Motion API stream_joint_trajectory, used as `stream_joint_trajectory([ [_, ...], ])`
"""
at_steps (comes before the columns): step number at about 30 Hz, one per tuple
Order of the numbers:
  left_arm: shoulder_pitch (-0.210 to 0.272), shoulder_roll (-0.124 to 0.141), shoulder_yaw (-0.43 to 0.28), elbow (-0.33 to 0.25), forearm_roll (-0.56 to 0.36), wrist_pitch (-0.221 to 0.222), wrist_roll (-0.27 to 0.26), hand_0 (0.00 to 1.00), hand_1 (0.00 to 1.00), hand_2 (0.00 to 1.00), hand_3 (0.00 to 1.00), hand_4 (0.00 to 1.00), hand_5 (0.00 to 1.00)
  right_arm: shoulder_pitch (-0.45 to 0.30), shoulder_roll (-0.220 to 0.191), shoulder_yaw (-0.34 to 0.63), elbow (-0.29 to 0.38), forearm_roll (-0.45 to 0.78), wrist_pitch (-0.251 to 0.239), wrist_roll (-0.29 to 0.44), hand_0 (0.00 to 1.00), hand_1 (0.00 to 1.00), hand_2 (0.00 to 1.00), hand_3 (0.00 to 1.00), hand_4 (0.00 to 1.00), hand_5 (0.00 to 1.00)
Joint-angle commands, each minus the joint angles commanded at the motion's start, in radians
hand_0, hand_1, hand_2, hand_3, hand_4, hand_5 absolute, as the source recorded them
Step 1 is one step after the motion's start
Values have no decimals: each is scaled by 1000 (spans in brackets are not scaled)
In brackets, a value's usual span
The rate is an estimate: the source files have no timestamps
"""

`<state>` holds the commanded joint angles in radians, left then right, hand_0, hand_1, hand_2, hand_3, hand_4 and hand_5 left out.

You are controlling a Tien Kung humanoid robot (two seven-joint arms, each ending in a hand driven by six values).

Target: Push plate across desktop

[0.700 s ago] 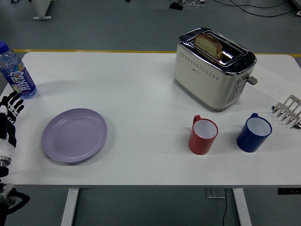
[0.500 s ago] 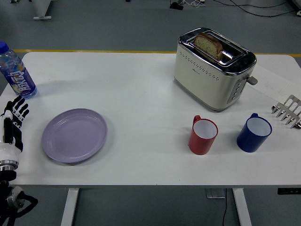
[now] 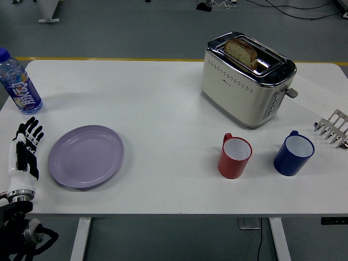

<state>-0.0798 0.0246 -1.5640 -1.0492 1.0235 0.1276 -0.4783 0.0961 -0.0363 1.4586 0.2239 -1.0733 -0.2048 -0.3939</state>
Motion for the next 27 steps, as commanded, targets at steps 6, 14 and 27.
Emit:
stream_joint_trajectory([
  [6, 1, -6, 14, 5, -14, 2, -4, 855, 870, 896, 776, 512, 998, 2, 0, 1, 0, -1, 0, 1, 643, 613, 680, 772, 502, 564],
  [14, -9, -11, 68, 11, -39, 17, -17, 852, 870, 894, 774, 504, 998, 2, 0, 4, 0, -5, 1, 0, 643, 612, 680, 771, 502, 563],
  [27, -26, -25, 135, 15, -86, 43, -45, 853, 869, 895, 762, 500, 998, 7, -2, 5, -1, -10, 4, 1, 643, 611, 680, 771, 504, 564],
])
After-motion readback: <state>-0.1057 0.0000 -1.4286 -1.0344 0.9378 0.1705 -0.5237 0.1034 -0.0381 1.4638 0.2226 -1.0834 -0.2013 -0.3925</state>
